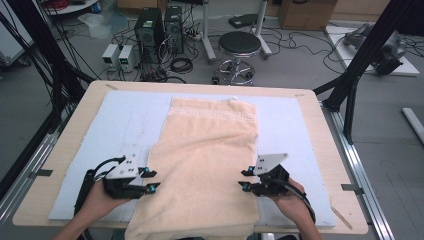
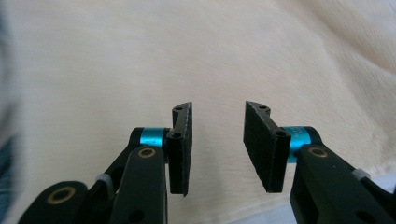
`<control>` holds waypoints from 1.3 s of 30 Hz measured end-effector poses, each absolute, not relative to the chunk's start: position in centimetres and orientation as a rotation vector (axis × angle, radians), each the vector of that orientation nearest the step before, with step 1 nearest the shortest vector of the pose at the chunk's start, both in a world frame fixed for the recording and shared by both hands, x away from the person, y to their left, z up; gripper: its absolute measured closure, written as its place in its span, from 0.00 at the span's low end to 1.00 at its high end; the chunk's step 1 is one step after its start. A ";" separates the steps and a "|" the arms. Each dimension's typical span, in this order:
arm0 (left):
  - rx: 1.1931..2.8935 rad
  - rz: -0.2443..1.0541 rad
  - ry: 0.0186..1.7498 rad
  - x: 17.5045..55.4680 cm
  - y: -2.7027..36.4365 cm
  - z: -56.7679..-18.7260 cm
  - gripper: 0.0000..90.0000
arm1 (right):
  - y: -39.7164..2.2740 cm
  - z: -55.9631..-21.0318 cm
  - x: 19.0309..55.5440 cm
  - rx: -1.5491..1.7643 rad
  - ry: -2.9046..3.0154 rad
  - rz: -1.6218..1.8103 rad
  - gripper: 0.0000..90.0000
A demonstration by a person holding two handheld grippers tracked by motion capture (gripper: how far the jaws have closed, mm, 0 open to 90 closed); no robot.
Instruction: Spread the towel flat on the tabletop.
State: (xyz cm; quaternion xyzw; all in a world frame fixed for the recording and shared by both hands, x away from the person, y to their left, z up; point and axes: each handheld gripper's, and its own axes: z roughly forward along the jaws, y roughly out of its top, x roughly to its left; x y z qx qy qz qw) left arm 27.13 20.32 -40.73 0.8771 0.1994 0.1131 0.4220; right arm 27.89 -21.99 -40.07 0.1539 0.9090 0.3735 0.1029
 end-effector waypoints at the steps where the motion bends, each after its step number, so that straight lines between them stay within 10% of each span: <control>1: 2.221 0.280 0.527 28.2 20.1 -41.4 0.65 | -22.0 -40.6 28.7 0.488 2.682 1.090 0.69; 6: 2.276 0.215 0.566 30.1 19.7 -43.6 0.65 | -21.5 -43.0 30.7 0.536 2.787 0.994 0.78; 14: 2.290 0.206 0.506 28.7 19.8 -43.0 0.94 | -21.8 -42.1 29.0 0.476 2.822 1.045 0.96; 25: 2.262 0.228 0.512 27.5 20.5 -42.1 0.72 | -23.8 -40.6 27.1 0.528 2.733 1.079 0.72; 39: 2.092 0.452 0.817 38.3 18.0 -41.2 0.67 | -24.1 -40.2 35.9 0.729 2.525 1.076 0.63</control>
